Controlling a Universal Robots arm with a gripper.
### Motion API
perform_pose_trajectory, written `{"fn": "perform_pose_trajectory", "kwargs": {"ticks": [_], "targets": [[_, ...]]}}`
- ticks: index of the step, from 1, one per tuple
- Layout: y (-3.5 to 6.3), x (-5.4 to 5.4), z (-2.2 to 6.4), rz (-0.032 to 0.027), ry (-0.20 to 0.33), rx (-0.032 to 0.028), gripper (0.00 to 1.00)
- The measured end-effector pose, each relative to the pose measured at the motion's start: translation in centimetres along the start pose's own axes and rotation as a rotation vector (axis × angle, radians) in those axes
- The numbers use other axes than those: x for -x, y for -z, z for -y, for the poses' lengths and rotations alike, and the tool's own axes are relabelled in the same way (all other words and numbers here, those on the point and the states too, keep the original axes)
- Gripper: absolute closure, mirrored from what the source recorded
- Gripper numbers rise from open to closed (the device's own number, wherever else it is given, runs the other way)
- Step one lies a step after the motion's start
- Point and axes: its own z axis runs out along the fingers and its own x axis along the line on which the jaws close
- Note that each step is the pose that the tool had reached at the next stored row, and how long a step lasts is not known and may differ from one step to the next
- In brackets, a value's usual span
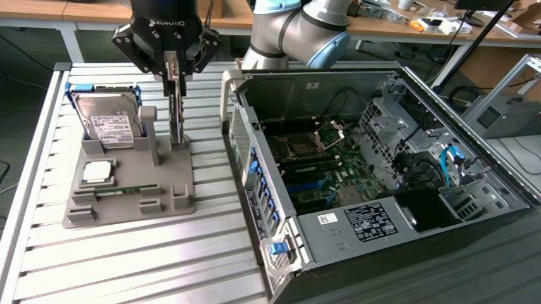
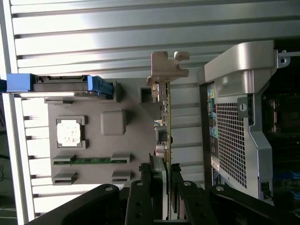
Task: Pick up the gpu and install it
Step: 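Pick up the gpu and move the gpu toward the slot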
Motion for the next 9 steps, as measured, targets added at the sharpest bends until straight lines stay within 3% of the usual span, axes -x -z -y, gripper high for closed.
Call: {"fn": "perform_pose_trajectory", "kwargs": {"ticks": [9], "targets": [[0.22,0.01,0.0,0.0,0.0,0.0,0.73]]}}
